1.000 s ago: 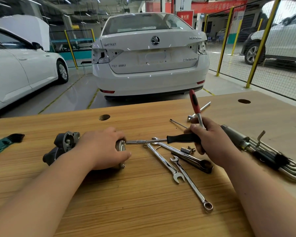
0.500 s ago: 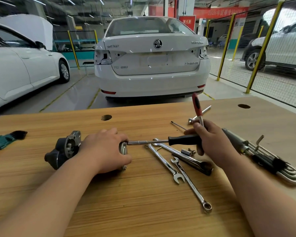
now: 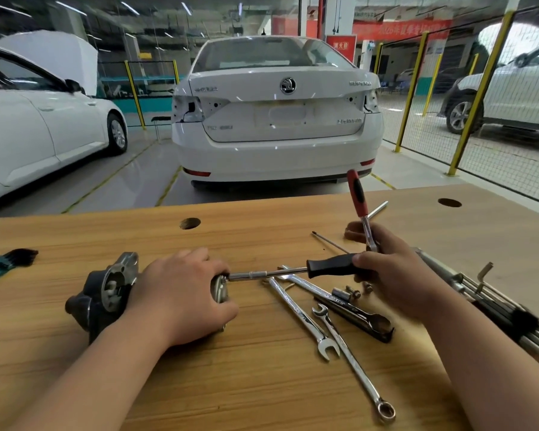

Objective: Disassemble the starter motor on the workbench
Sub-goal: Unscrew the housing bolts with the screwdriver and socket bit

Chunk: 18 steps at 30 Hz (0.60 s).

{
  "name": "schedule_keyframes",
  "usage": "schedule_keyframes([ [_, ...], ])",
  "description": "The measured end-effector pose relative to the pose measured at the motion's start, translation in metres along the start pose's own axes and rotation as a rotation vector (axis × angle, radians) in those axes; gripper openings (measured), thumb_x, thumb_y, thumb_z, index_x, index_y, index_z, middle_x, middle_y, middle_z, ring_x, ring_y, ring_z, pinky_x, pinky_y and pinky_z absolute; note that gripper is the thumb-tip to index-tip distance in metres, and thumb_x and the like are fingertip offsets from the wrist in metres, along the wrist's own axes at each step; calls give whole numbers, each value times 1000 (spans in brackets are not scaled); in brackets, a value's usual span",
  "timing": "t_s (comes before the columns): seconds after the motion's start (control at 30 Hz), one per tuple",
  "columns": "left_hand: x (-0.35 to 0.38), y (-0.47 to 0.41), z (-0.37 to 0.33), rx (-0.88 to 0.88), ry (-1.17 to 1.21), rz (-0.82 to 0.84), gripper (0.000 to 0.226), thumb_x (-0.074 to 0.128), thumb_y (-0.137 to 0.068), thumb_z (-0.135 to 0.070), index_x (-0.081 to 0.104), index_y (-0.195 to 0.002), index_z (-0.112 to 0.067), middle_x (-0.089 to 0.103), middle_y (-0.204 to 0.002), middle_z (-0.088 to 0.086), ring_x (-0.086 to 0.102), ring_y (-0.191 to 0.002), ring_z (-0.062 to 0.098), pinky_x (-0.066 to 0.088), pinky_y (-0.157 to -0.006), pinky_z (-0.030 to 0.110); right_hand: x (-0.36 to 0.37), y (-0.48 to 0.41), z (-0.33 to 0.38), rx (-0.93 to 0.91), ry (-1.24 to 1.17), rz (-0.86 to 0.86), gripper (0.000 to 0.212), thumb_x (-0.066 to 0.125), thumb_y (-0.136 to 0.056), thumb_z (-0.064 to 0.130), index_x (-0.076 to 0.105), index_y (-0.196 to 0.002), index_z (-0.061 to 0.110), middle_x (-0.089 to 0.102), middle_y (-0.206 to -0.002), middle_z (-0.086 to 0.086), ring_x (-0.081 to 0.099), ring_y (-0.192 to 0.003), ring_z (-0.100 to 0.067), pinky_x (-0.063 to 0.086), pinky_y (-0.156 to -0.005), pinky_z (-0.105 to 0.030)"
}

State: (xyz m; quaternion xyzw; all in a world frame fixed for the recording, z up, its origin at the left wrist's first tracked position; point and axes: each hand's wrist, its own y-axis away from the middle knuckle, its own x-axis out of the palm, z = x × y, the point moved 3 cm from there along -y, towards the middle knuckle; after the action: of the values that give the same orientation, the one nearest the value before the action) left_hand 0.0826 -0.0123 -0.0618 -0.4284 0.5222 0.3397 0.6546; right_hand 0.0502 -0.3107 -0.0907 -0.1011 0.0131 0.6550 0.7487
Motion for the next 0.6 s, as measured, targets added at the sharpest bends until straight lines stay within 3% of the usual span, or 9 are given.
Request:
schedule_keyframes([
  [0.07, 0, -1, -1, 7, 0, -8, 73, 26, -57, -74, 50, -119, -46, 37, -89, -21, 35, -88, 2, 30, -71, 29, 2, 1, 0, 2, 26, -39, 31, 62, -92, 15, 57, -116, 35, 60, -119, 9, 68, -88, -17, 54, -67, -26],
  [0.17, -2, -3, -2, 3, 5, -10, 70, 28, -57, -72, 51, -118, -46, 39, -89, -21, 39, -89, 3, 30, -69, 29, 7, 2, 5, 9, 116, -112, 12, 51, -100, 32, 57, -110, 30, 67, -108, 4, 64, -65, -20, 51, -55, -29],
  [0.23, -3, -4, -4, 13, 1, -14, 69, 30, -58, -71, 52, -118, -45, 39, -88, -20, 39, -87, 3, 29, -68, 29, 6, 3, 6, 8, 108, -155, 15, 47, -102, 28, 58, -110, 24, 71, -103, 3, 55, -48, -16, 47, -45, -28],
  [0.3, -2, -5, -4, 24, 2, -15, 70, 28, -58, -71, 53, -118, -44, 37, -85, -20, 38, -84, 4, 29, -69, 29, 4, 7, 8, -14, 117, -155, 17, 49, -101, 21, 58, -116, 21, 72, -104, 3, 51, -44, -13, 45, -42, -26],
  [0.43, -3, -10, -4, 38, 20, 18, 70, 30, -59, -71, 52, -120, -45, 39, -86, -20, 39, -85, 4, 30, -69, 29, -2, 15, 10, -26, 62, -104, 29, 55, -98, 13, 55, -127, 21, 66, -113, 5, 57, -52, -15, 51, -51, -25],
  [0.5, -3, -12, -4, 42, 20, 18, 69, 32, -60, -71, 52, -120, -45, 41, -88, -20, 41, -86, 4, 31, -68, 29, -6, 18, 9, -42, 114, -79, 35, 59, -96, 12, 54, -127, 25, 63, -109, 6, 64, -60, -9, 51, -55, -17],
  [0.6, -2, -12, -5, 32, 14, 8, 66, 34, -62, -71, 52, -121, -45, 44, -93, -20, 41, -88, 5, 32, -68, 29, -8, 20, 9, -42, 174, -19, 46, 63, -92, 10, 51, -123, 42, 57, -122, 18, 65, -96, -6, 53, -68, -14],
])
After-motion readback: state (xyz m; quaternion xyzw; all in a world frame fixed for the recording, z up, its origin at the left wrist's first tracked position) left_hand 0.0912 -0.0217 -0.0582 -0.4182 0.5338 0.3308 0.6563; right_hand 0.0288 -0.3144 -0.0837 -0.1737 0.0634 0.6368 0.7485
